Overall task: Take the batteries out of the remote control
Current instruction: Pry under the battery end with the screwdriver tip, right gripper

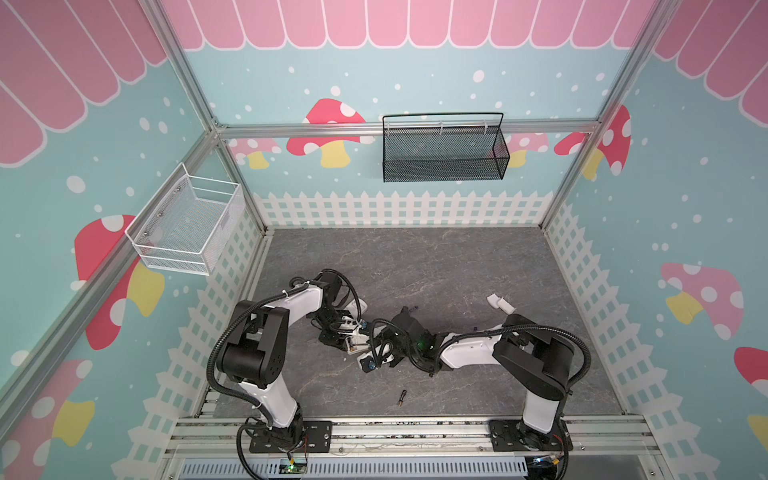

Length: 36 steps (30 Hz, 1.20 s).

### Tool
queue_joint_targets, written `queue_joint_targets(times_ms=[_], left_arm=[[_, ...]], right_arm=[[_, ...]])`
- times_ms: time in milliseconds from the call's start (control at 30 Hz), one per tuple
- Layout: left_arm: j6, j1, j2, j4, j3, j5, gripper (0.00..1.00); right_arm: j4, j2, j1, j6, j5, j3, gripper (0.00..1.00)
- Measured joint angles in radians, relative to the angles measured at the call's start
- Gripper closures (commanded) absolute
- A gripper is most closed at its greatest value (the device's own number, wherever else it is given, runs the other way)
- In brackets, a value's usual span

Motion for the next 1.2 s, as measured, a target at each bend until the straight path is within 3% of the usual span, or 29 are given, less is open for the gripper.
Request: queue_joint_targets(times_ms=[333,633,767,1200], left_arm=[[-0.004,-0.001,-0.002,0.010,-0.002,-0.001,0.47],[0.008,-0.011,-0.033,0.011,-0.010,0.000,0.53],[0.015,-0.014,-0.042,0.003,-0.010,-0.001,0.58],[0.117,-0.019,-0.063,-0.044,-0.011,-0.001,0.58]], right_arm=[[0.135,0.004,-0.025,0.114,-0.048,-0.073,1.00],[0.171,0.004,-0.039,0.150,-0.074,-0.074,1.00],[0.173,0.005,-0.040,0.153,-0.085,-0.070,1.00],[0.092,-0.062,-0.047,0.142,-0.044,-0.105,1.00]])
